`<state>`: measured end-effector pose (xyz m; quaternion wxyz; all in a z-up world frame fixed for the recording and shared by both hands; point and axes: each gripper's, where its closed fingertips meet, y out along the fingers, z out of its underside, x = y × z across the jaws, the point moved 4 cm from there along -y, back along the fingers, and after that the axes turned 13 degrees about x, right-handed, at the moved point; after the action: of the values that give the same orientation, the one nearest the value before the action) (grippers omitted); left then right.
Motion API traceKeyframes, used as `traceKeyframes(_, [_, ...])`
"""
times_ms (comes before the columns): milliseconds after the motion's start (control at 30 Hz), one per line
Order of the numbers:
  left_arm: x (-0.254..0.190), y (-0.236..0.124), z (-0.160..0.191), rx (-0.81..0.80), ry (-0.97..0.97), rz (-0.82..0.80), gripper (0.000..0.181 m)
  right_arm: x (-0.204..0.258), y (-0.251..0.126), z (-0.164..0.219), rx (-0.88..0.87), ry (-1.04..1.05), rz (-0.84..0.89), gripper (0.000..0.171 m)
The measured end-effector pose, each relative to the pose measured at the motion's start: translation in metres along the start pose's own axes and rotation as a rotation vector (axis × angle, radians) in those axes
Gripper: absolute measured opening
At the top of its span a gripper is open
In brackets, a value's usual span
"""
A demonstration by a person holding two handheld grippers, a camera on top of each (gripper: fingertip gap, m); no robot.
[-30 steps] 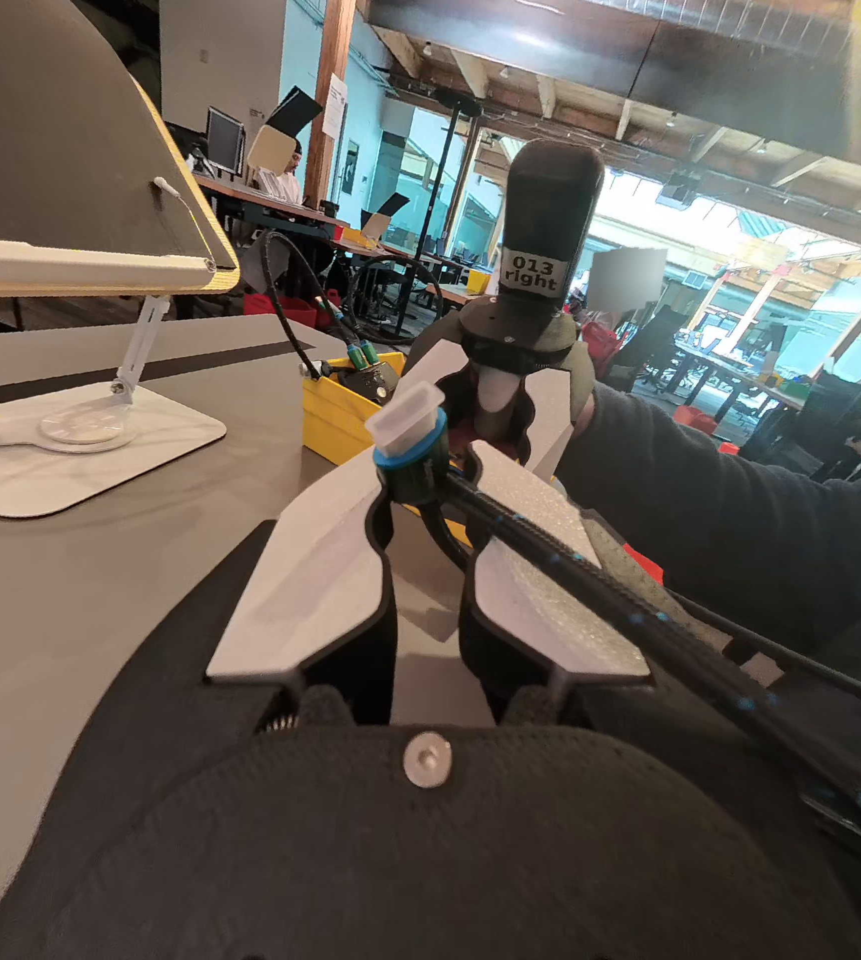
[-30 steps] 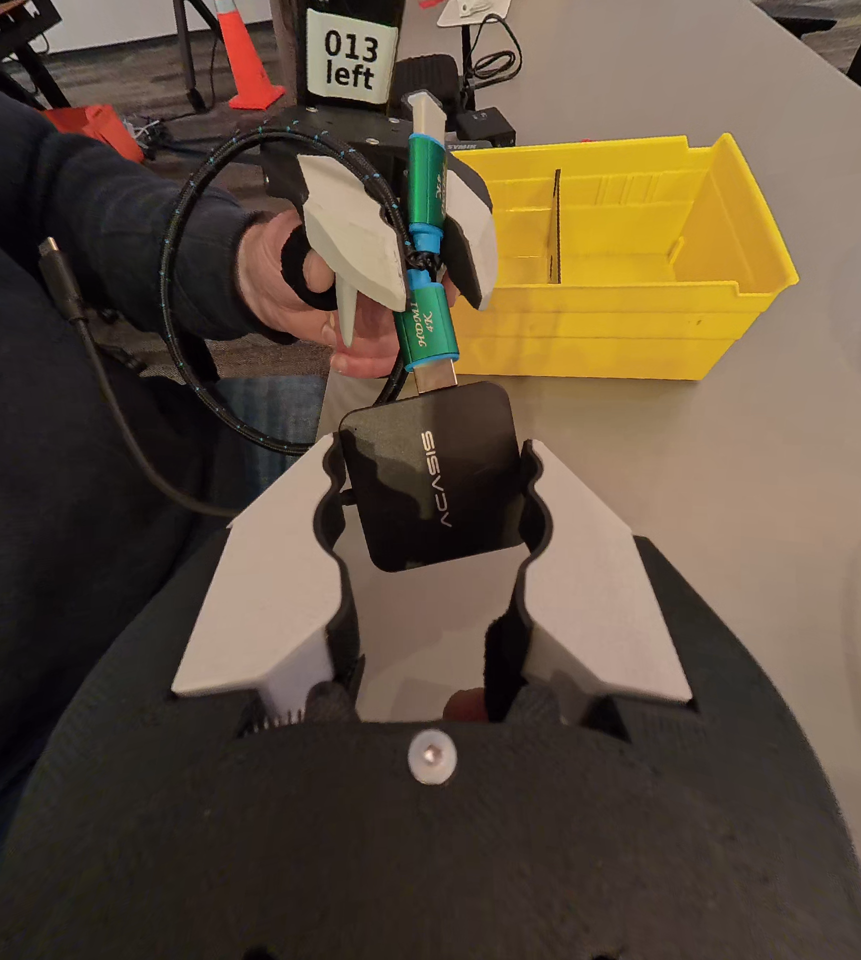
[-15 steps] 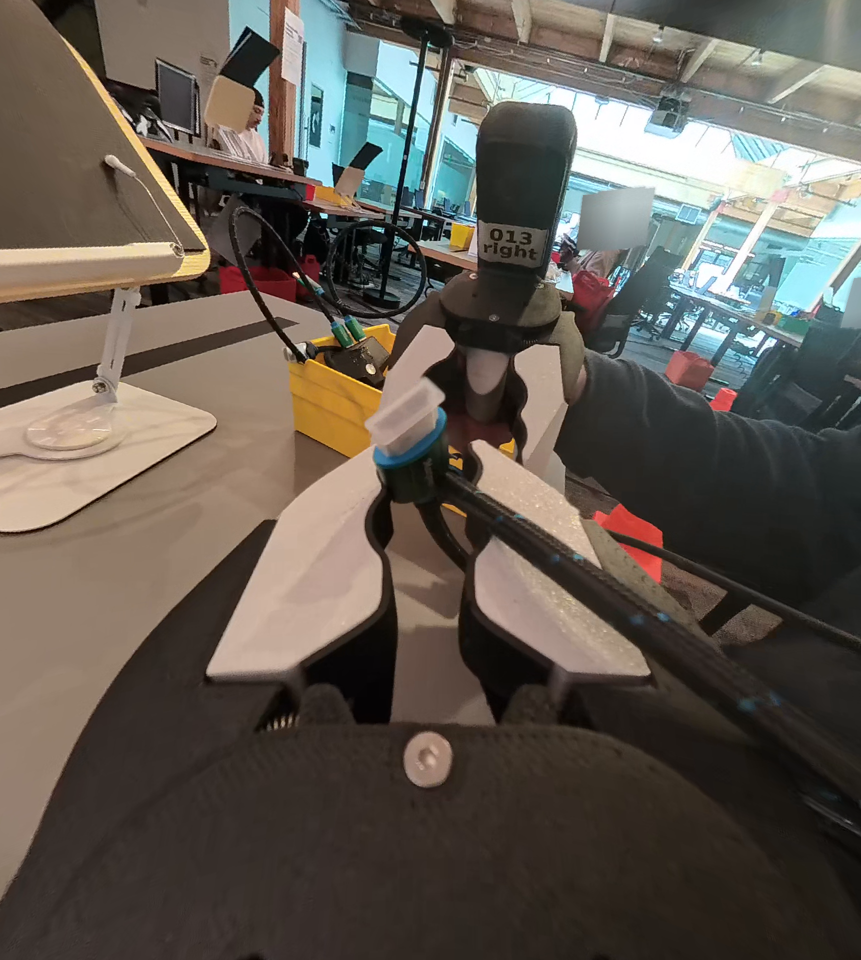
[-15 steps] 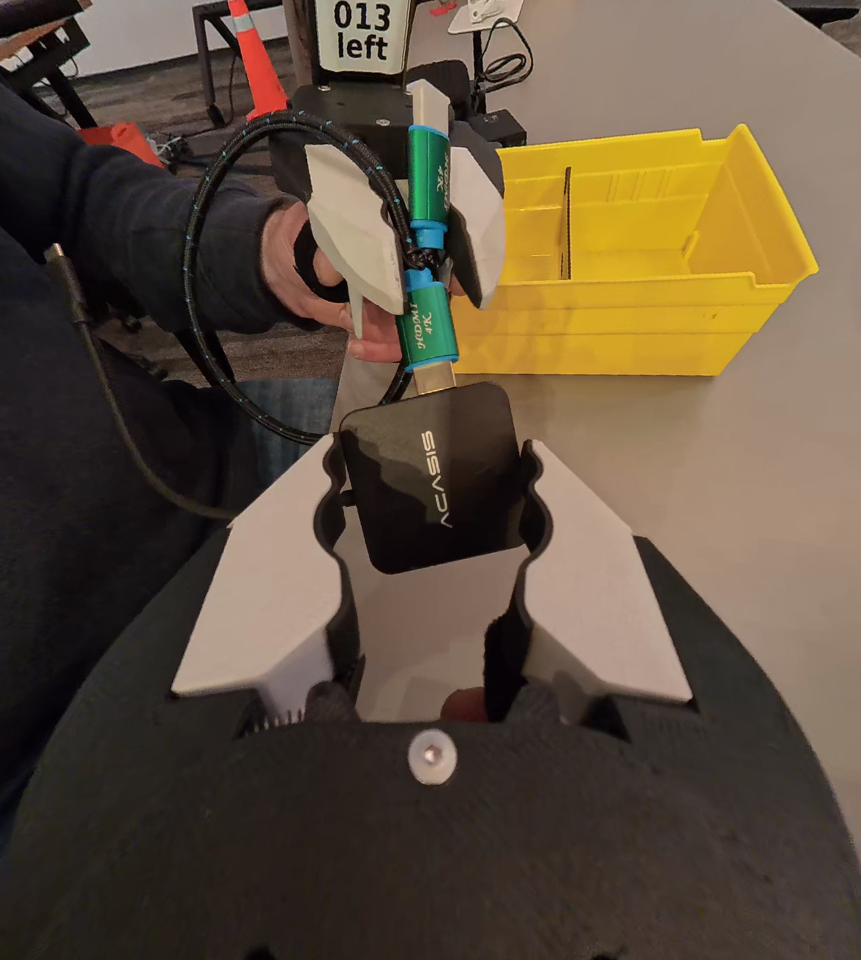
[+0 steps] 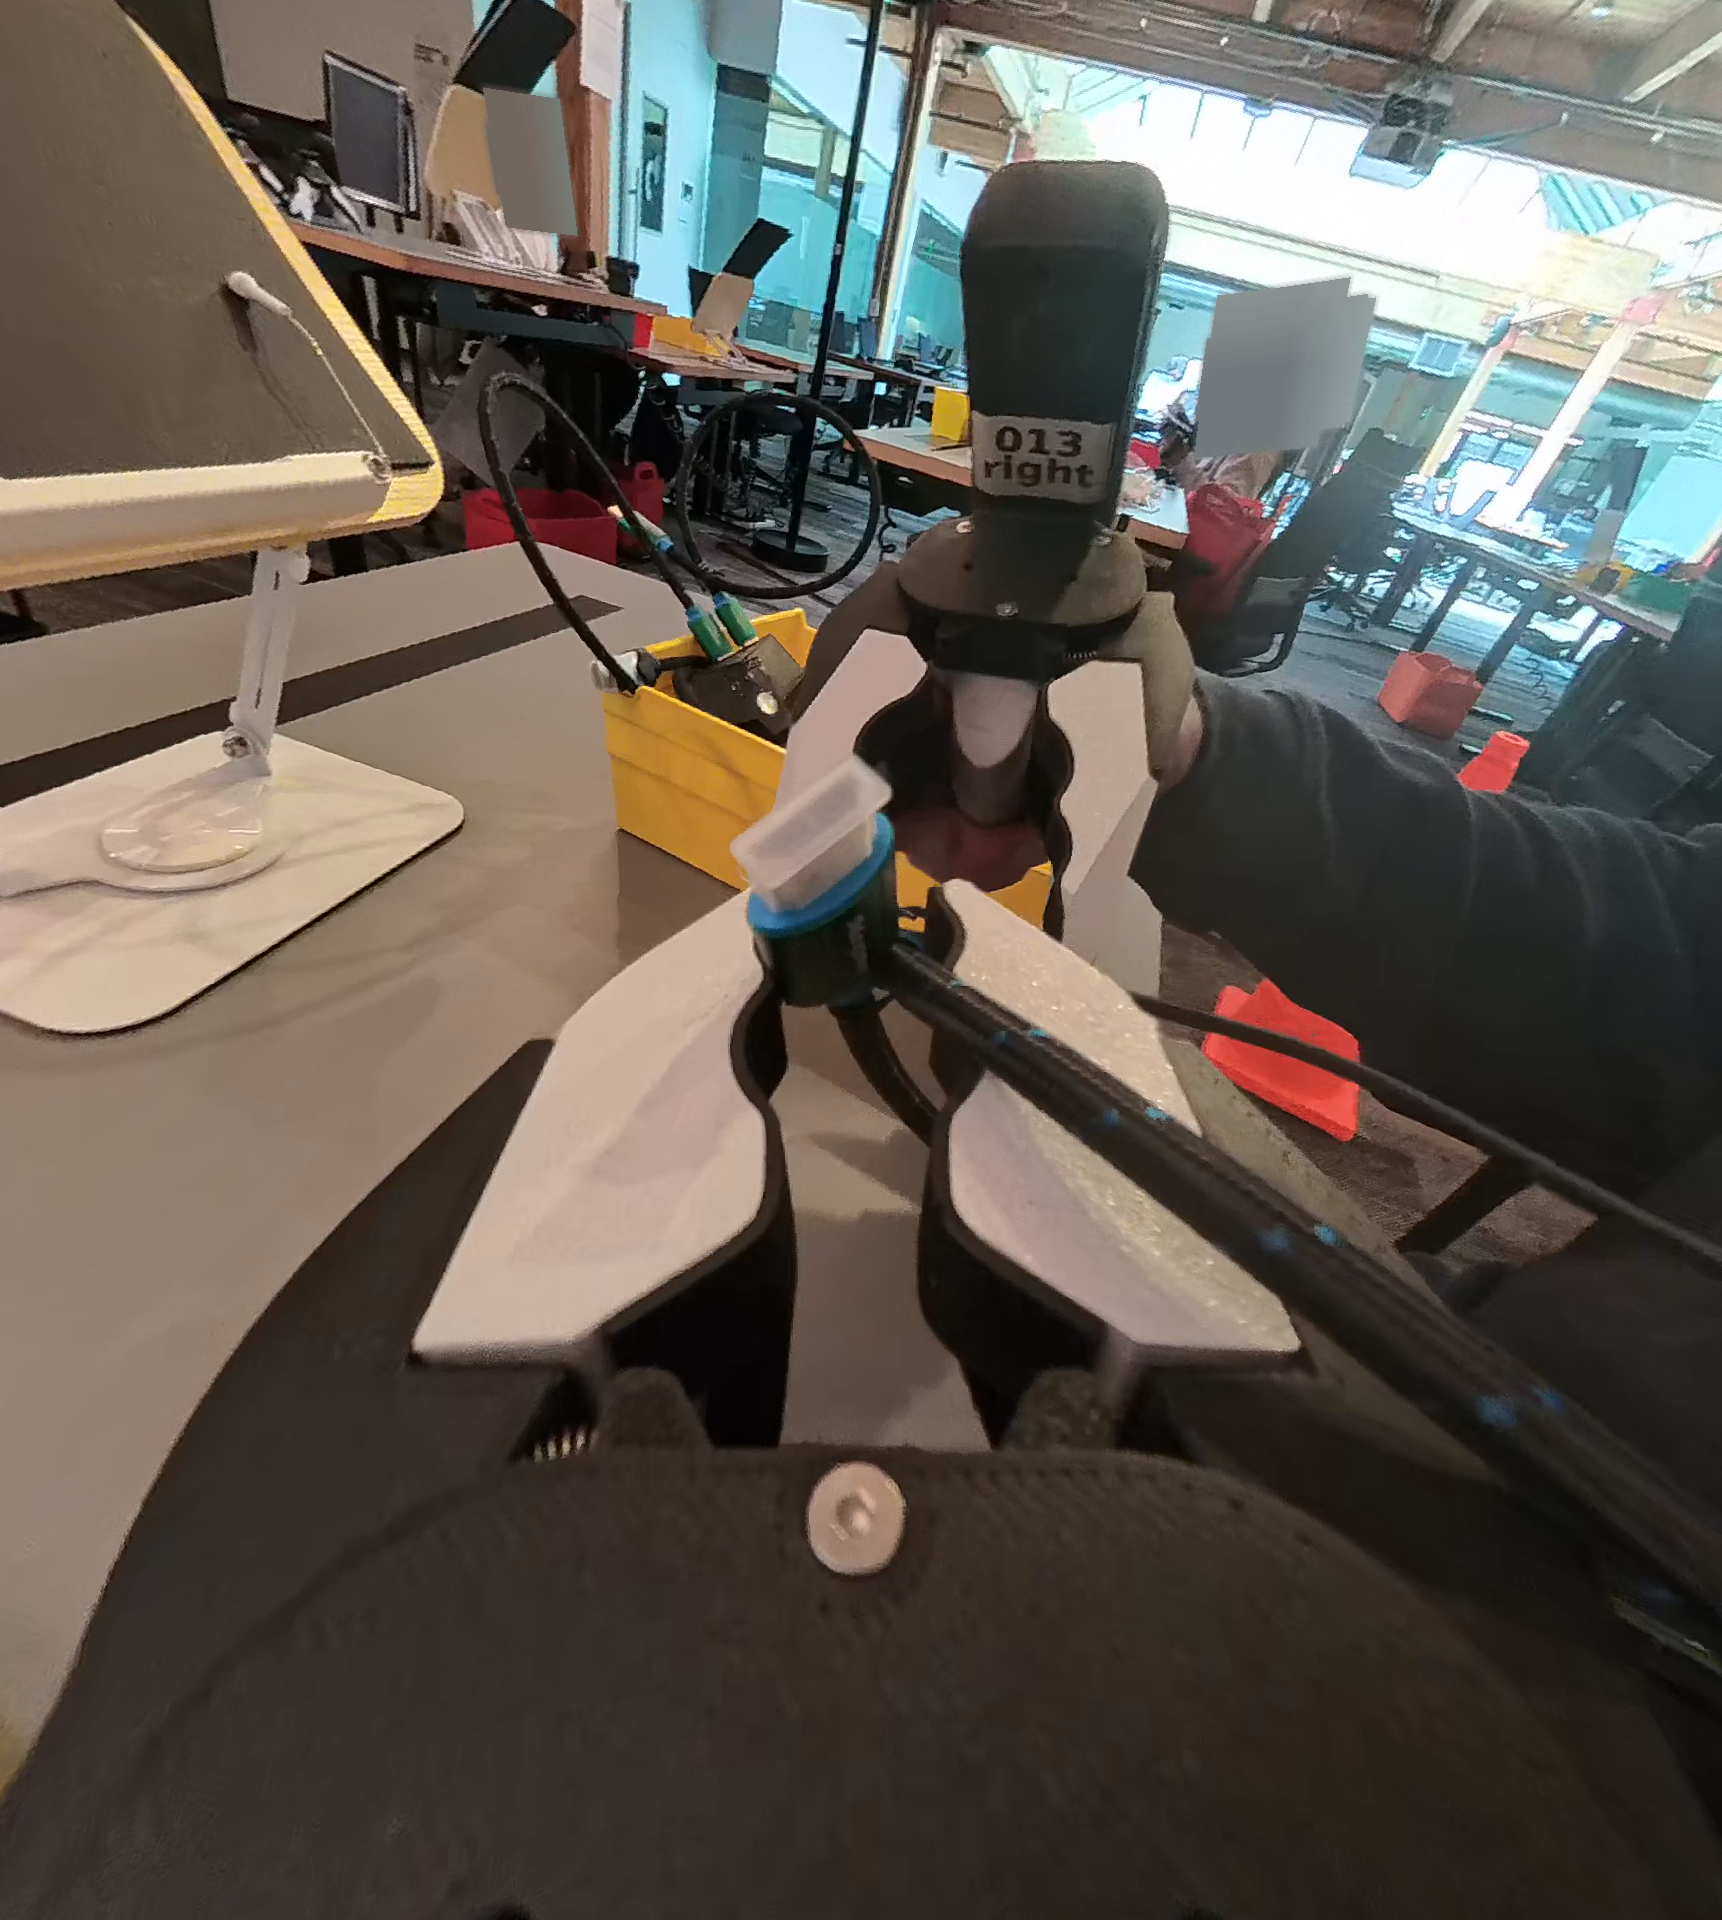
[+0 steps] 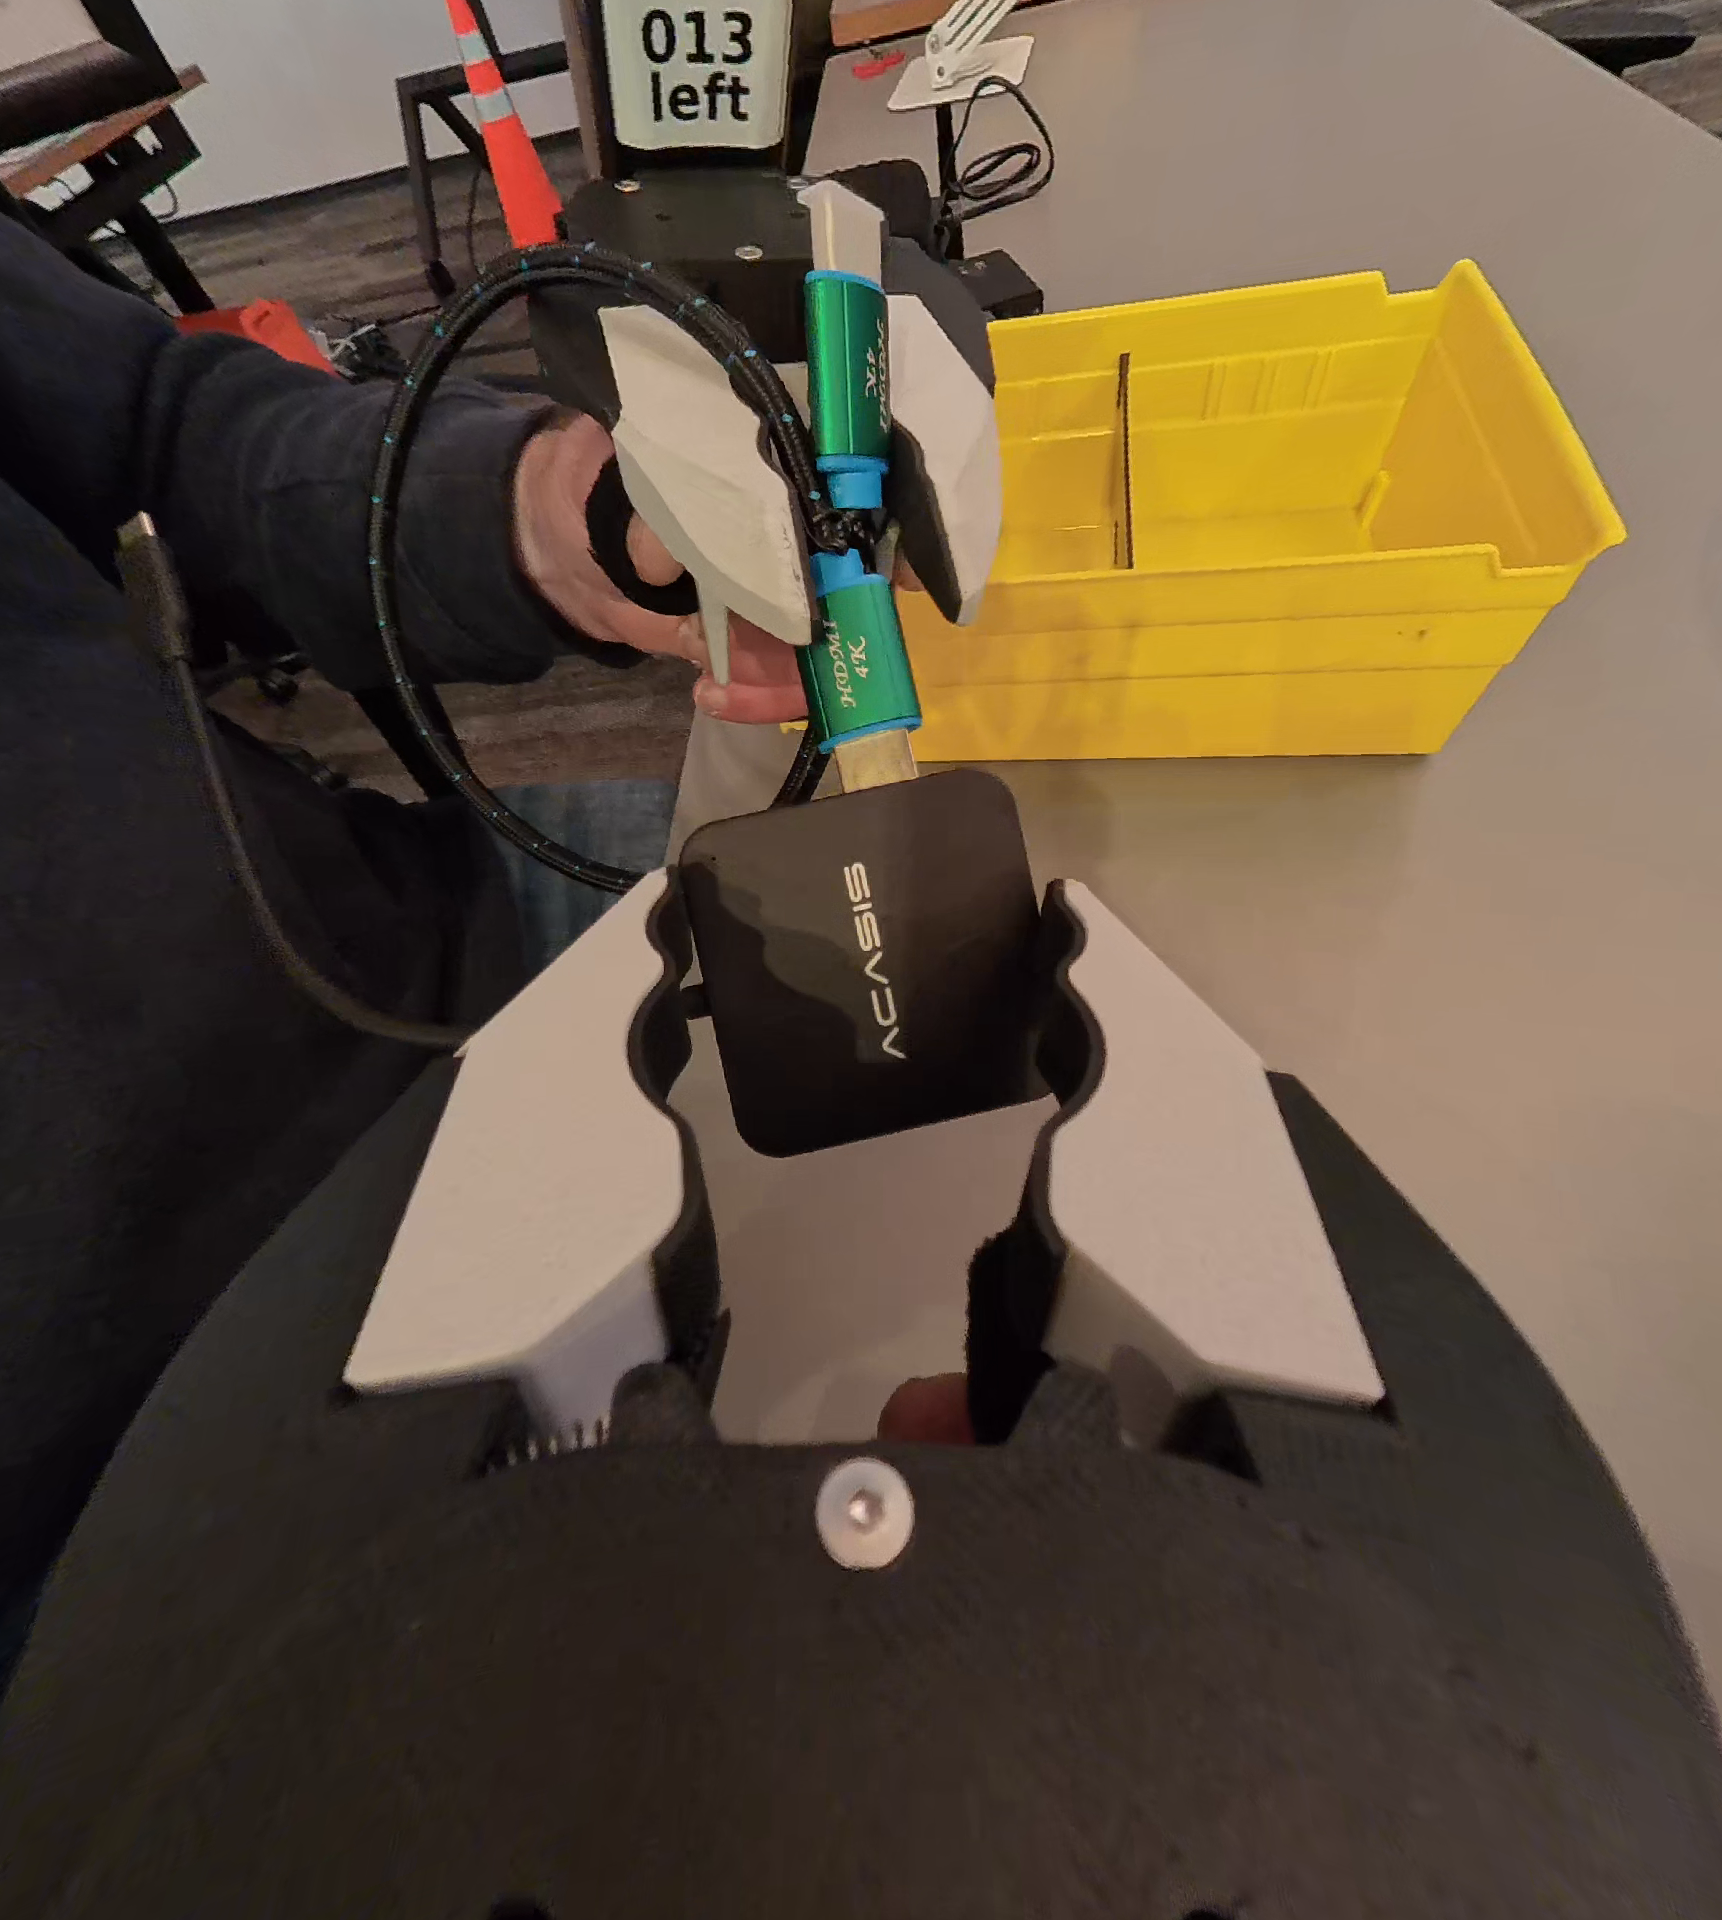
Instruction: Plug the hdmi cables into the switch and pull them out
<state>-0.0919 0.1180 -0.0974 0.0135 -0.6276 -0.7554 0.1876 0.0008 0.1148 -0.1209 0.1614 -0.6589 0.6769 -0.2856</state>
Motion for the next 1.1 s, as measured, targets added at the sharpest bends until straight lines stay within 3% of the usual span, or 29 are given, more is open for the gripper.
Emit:
traceKeyframes(267, [0.012, 0.0, 0.001, -0.059, -0.144, -0.042, 0.023, -0.007, 0.003, -0.004, -0.028, -0.017, 0.105, 0.066])
traceKeyframes(1100, [0.005, -0.009, -0.005, -0.199, -0.143, -0.014, 0.02, 0.0, 0.003, -0.019, -0.195, -0.044, 0.073, 0.062])
